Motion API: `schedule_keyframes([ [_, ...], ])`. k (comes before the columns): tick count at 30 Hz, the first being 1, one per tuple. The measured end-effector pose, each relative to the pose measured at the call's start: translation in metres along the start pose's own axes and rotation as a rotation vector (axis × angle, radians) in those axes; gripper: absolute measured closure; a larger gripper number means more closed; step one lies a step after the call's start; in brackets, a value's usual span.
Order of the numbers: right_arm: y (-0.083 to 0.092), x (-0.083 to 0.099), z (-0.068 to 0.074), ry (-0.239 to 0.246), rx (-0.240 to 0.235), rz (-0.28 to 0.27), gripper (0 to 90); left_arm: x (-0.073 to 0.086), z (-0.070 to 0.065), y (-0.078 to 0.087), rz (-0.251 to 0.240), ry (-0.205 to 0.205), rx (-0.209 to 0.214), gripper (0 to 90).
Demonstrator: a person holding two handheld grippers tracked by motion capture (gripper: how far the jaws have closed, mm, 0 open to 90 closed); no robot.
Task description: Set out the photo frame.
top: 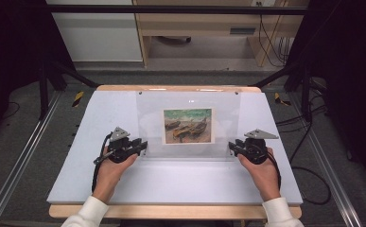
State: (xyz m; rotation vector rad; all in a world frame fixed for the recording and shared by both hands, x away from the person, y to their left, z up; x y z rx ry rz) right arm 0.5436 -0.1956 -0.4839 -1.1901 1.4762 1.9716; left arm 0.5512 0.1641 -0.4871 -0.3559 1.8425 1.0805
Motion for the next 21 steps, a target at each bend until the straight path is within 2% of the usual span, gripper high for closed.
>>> schedule_keyframes([
  [21, 0.0022, 0.0034, 0.0013, 0.009, 0.0, 0.008, 66.4, 0.0029, -0.0011, 0.0019, 0.007, 0.006, 0.008, 66.3],
])
Point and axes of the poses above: each handheld gripper's, and its own axes: y roughly backward along the jaws, x roughly out of its underside, z roughly to its left, the point moved 8 cm from there along -y, roughly forward along the jaws, and after that the axes turned 2 degrees about x, right-handed, at the moved point
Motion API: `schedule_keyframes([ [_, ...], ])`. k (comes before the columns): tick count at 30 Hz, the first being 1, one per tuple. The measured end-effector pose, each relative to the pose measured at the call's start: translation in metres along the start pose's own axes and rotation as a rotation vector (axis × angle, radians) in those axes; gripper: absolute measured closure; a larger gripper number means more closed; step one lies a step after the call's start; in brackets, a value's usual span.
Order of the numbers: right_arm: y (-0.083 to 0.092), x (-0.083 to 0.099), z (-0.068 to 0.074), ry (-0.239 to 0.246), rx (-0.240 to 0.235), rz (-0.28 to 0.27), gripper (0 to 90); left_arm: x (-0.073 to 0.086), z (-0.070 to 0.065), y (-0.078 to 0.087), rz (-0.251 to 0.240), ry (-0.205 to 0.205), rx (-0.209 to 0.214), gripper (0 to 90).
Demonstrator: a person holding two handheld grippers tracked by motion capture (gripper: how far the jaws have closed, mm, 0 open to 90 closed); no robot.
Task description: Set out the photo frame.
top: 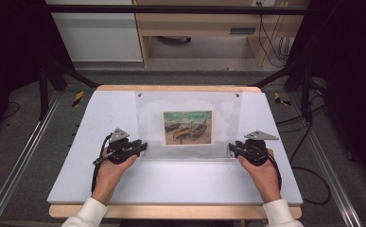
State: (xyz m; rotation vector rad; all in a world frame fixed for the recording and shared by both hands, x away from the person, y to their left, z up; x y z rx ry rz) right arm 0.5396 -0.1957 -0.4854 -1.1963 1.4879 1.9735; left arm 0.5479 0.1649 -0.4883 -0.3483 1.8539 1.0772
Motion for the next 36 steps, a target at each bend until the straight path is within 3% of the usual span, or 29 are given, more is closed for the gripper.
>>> schedule_keyframes([
  [36, 0.0036, 0.0073, 0.0036, 0.009, 0.0, 0.016, 66.6, 0.007, -0.0031, 0.0034, 0.011, 0.002, 0.012, 66.8],
])
Point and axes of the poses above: each handheld gripper's, and its own axes: y roughly backward along the jaws, x roughly out of its underside, z roughly to its left, the point moved 8 cm from there along -y, roughly forward along the jaws, and after that the axes turned 2 degrees about x, right-handed, at the moved point
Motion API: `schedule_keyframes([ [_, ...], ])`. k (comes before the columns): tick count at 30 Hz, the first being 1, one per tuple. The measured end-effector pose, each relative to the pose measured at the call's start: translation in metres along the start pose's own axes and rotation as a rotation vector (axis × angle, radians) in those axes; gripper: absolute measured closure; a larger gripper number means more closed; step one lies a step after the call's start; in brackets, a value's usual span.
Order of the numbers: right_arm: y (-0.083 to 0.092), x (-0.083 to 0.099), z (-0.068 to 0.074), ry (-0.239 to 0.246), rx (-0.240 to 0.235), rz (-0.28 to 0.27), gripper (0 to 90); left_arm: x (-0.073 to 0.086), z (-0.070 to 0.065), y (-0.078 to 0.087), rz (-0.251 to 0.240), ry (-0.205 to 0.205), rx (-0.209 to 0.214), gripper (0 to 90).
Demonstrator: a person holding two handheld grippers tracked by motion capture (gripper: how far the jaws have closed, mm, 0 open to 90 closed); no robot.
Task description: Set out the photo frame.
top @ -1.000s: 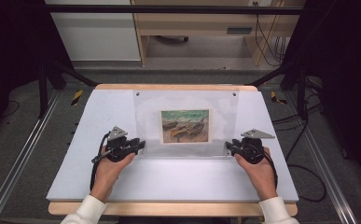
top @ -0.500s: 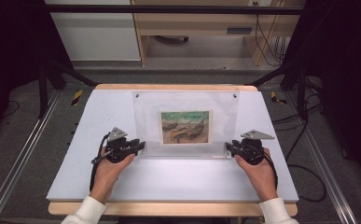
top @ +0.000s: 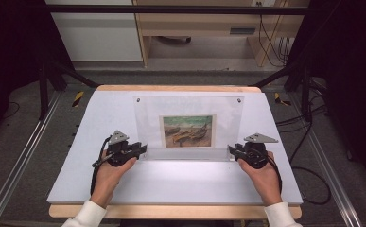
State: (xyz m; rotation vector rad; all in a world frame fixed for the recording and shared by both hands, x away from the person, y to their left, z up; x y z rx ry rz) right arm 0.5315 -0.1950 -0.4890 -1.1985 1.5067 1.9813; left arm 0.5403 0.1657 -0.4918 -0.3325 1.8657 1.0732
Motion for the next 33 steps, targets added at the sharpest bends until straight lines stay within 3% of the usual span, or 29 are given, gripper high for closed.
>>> schedule_keyframes([
  [33, 0.0017, 0.0053, 0.0018, 0.01, -0.004, 0.012, 66.6, 0.0041, -0.0017, 0.0012, 0.008, -0.01, 0.005, 66.4],
])
Point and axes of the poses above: each handheld gripper's, and its own axes: y roughly backward along the jaws, x roughly out of its underside, z roughly to its left, the point moved 8 cm from there along -y, roughly forward along the jaws, and after that the axes turned 2 degrees about x, right-handed, at the moved point
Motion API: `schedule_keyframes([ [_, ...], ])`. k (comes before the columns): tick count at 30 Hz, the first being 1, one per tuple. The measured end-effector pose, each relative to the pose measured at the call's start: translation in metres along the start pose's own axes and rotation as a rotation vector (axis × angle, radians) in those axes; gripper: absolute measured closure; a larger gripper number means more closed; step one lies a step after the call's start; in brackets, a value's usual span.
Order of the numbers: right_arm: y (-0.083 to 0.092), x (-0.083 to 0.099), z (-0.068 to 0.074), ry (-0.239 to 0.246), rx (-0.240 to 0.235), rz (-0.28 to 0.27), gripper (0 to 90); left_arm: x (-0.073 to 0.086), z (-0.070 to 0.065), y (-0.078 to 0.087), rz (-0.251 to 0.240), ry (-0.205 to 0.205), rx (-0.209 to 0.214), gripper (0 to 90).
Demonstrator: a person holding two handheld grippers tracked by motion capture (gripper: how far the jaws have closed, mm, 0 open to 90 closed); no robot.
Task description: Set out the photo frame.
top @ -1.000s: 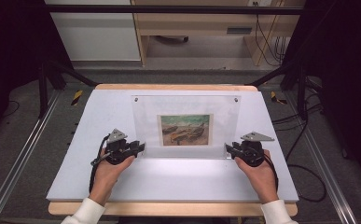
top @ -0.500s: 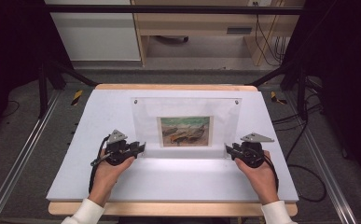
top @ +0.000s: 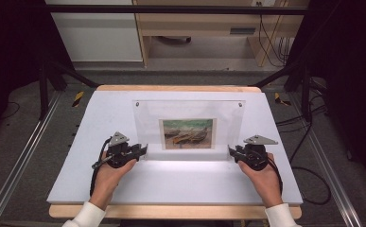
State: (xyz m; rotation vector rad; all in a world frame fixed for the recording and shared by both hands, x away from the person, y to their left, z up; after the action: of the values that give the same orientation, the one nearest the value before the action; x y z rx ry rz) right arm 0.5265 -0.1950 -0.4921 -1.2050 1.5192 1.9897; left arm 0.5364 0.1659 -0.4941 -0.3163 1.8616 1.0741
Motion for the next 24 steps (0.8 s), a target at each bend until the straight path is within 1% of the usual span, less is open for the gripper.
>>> schedule_keyframes([
  [13, 0.0001, 0.0006, 0.0005, 0.001, 0.004, 0.001, 66.5, 0.0004, -0.0003, 0.0002, 0.001, -0.002, 0.0, 66.4],
  [15, 0.0002, 0.0009, 0.0007, 0.003, 0.002, 0.002, 66.5, 0.0006, -0.0003, 0.0003, 0.001, -0.001, 0.001, 66.3],
  [16, 0.0002, 0.0011, 0.0003, 0.012, 0.003, 0.001, 66.6, 0.0008, -0.0007, 0.0003, 0.002, -0.001, 0.002, 66.3],
  [24, 0.0006, 0.0024, 0.0007, 0.012, 0.002, 0.002, 66.6, 0.0008, -0.0011, 0.0005, 0.002, -0.003, 0.001, 66.1],
])
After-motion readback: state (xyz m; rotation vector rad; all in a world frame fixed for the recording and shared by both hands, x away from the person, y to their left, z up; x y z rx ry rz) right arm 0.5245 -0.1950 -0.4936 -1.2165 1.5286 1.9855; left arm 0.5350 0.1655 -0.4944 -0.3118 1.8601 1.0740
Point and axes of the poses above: each handheld gripper's, and its own axes: y roughly backward along the jaws, x roughly out of its underside, z roughly to its left, the point moved 8 cm from there along -y, roughly forward along the jaws, and after that the axes turned 2 degrees about x, right-handed, at the moved point
